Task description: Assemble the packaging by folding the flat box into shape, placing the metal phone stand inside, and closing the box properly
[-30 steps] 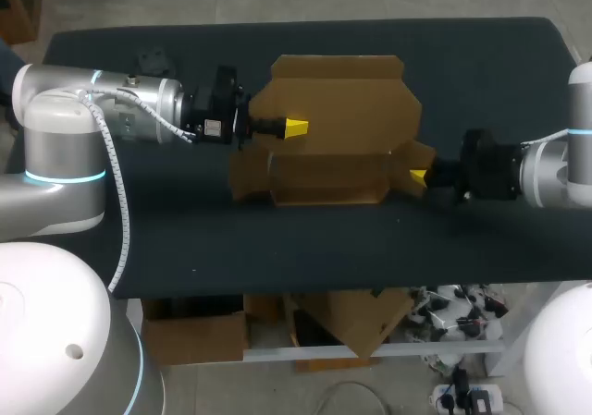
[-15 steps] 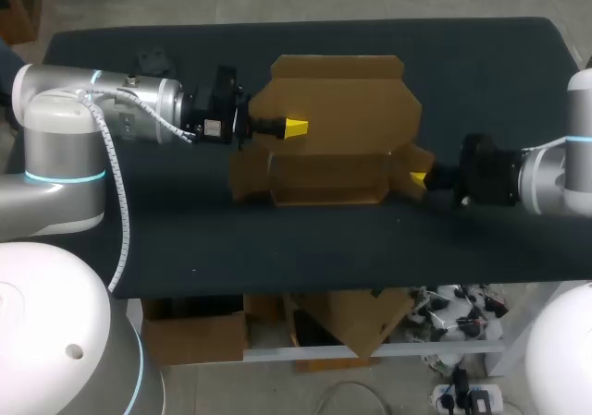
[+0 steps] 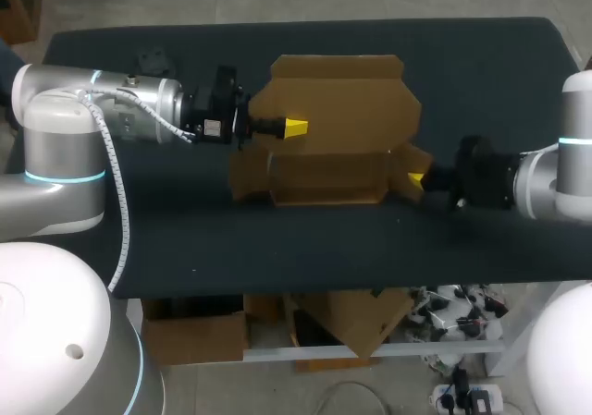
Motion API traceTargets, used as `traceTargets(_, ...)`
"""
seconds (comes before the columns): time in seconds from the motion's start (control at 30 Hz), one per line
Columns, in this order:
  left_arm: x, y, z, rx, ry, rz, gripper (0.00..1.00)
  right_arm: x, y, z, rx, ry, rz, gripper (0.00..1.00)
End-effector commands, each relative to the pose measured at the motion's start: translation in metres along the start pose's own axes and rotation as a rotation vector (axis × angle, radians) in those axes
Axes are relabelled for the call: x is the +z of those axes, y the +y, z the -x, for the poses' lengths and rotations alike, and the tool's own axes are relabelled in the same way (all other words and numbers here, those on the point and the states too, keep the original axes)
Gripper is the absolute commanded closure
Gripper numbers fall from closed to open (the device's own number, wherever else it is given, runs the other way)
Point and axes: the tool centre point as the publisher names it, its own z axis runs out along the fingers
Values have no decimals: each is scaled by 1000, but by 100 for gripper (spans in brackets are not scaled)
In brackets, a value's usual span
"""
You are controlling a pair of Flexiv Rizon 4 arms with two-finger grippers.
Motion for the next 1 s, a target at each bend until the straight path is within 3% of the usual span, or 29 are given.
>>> traceTargets(0.03,2,5,1,0,0,0,100,6,2,-8,3,-26,-1,97)
traceTargets(0.3,2,5,1,0,0,0,100,10,1,-16,26,-62,-1,94)
traceTargets(0.6,2,5,1,0,0,0,100,15,1,-23,50,-96,0,80)
traceTargets(1.0,2,5,1,0,0,0,100,18,-1,-34,81,-145,-11,76)
